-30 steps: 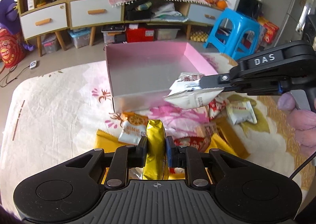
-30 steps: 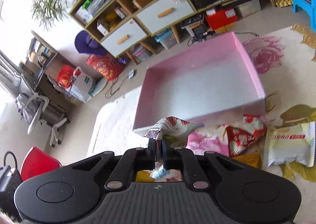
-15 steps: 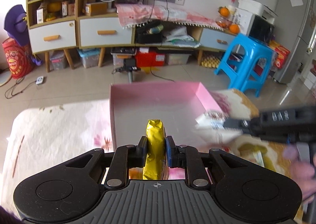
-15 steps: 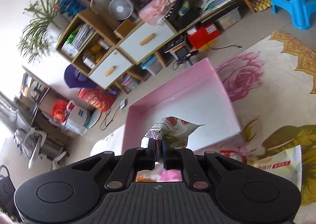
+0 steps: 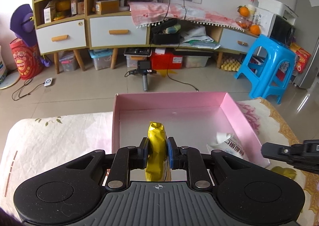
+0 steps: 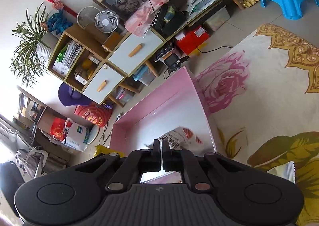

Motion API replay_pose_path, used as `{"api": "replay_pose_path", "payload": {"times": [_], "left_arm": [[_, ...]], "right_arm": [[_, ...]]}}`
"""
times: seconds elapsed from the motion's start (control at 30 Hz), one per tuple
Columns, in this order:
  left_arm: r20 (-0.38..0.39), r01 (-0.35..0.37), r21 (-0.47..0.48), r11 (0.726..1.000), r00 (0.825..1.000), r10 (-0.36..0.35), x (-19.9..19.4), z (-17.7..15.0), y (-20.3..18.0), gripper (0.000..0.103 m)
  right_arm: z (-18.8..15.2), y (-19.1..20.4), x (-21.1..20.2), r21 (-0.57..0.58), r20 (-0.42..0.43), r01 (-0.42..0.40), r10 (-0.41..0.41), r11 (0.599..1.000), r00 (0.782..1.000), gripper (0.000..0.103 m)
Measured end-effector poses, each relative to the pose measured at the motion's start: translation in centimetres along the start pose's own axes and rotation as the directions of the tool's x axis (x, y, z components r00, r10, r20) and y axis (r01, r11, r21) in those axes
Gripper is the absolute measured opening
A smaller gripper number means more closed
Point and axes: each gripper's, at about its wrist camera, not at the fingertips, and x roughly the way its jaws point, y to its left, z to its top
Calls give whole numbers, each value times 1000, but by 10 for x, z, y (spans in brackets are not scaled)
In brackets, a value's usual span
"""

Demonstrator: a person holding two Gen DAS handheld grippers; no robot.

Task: Organize snacks
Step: 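Carry both snacks over the pink box and open both tools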

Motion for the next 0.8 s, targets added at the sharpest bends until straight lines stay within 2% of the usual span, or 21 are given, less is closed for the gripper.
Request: {"api": "replay_pose_path", "payload": {"times": [0.13, 0.23, 0.37, 0.4, 0.5, 0.63, 0.8], "left_arm": [[4, -27, -16, 999, 1000, 27, 3, -1, 4, 22], [-9, -32, -17, 999, 999, 32, 1, -2, 7, 25], [-11, -44, 5, 999, 999, 44, -4, -4, 7, 42], [-10, -45, 9, 999, 999, 45, -6, -5, 7, 47], [-21, -39, 19, 999, 999, 39, -12, -7, 4, 50], [-32, -41, 41, 998, 999, 42, -23, -11, 0, 61], [-40, -34, 58, 998, 999, 36, -39, -20, -3, 71]], "right_arm": [[2, 3, 1, -12, -8, 1, -1, 1000, 1000, 0], [4, 4, 0, -19, -8, 14, -14, 1000, 1000, 7], [5, 3, -2, -14, -7, 24, -24, 1000, 1000, 24], [5, 3, -3, -16, -5, 27, -27, 1000, 1000, 25], [6, 6, -4, -34, -14, 29, -29, 999, 999, 29], [4, 14, -8, -83, -25, 52, -54, 995, 998, 33], [1, 26, -17, -152, -26, 67, -72, 986, 997, 46]]}}
